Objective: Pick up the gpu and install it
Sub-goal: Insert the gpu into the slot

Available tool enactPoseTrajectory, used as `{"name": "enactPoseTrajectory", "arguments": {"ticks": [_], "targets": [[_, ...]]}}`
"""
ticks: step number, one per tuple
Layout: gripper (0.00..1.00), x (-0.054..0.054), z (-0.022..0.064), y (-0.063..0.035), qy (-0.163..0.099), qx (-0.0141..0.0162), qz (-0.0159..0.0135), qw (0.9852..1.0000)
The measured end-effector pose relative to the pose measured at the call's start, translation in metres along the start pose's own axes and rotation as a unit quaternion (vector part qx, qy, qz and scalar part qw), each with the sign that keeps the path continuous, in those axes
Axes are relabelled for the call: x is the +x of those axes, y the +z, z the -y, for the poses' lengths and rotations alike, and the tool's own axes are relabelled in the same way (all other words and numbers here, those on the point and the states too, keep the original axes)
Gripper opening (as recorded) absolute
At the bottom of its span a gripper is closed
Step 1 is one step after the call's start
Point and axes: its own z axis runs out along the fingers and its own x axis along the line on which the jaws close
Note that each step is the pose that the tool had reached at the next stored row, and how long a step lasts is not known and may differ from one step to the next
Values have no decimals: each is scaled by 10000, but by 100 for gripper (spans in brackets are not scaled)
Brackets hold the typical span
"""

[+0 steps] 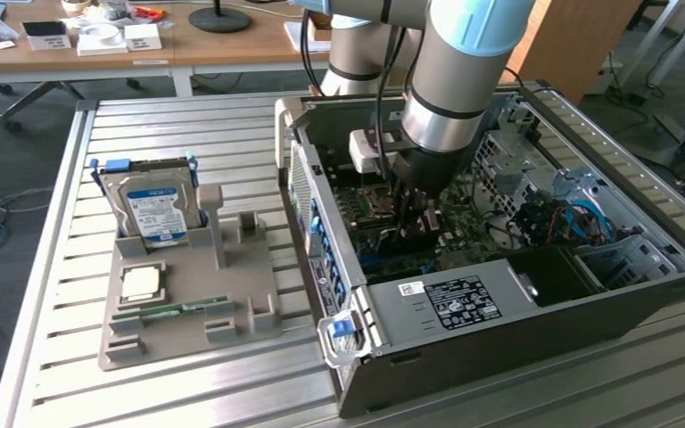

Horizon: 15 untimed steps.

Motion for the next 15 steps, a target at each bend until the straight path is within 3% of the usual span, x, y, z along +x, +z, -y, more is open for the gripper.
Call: {"name": "enactPoseTrajectory", "arguments": {"ticks": [15], "targets": [[27,-5,0,1,0,0,1,10000]]}}
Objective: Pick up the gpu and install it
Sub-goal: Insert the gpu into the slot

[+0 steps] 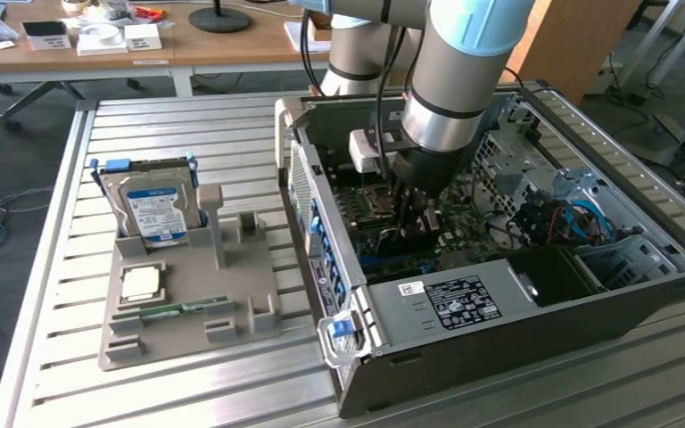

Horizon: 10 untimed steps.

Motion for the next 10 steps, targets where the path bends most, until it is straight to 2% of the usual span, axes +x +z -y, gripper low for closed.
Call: {"name": "enactPoseTrajectory", "arguments": {"ticks": [10], "targets": [[27,2,-30,11,-1,8,-1,10000]]}}
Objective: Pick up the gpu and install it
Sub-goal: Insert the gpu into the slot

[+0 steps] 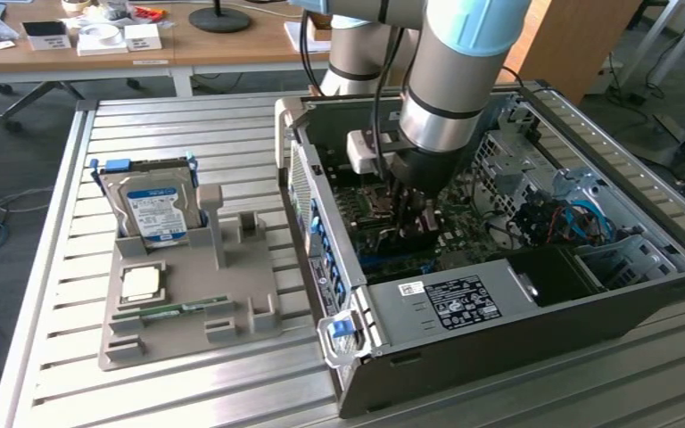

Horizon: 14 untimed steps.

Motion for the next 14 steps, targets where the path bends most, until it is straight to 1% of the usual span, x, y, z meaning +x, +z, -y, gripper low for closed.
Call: {"name": "enactPoseTrajectory", "arguments": {"ticks": [5,14], "targets": [[27,1,-3,24,1,4,1,10000],[27,3,-12,39,0,6,1,10000]]}}
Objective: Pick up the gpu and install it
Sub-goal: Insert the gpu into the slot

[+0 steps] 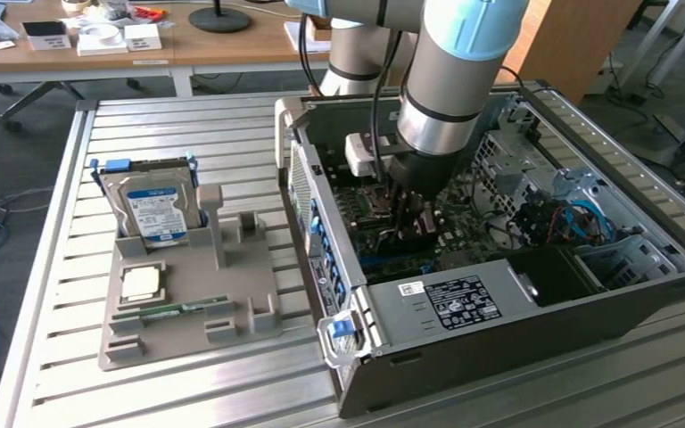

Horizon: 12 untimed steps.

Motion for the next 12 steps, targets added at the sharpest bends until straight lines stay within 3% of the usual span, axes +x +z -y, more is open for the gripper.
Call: {"name": "enactPoseTrajectory", "arguments": {"ticks": [12], "targets": [[27,1,-8,10,0,1,1,10000]]}}
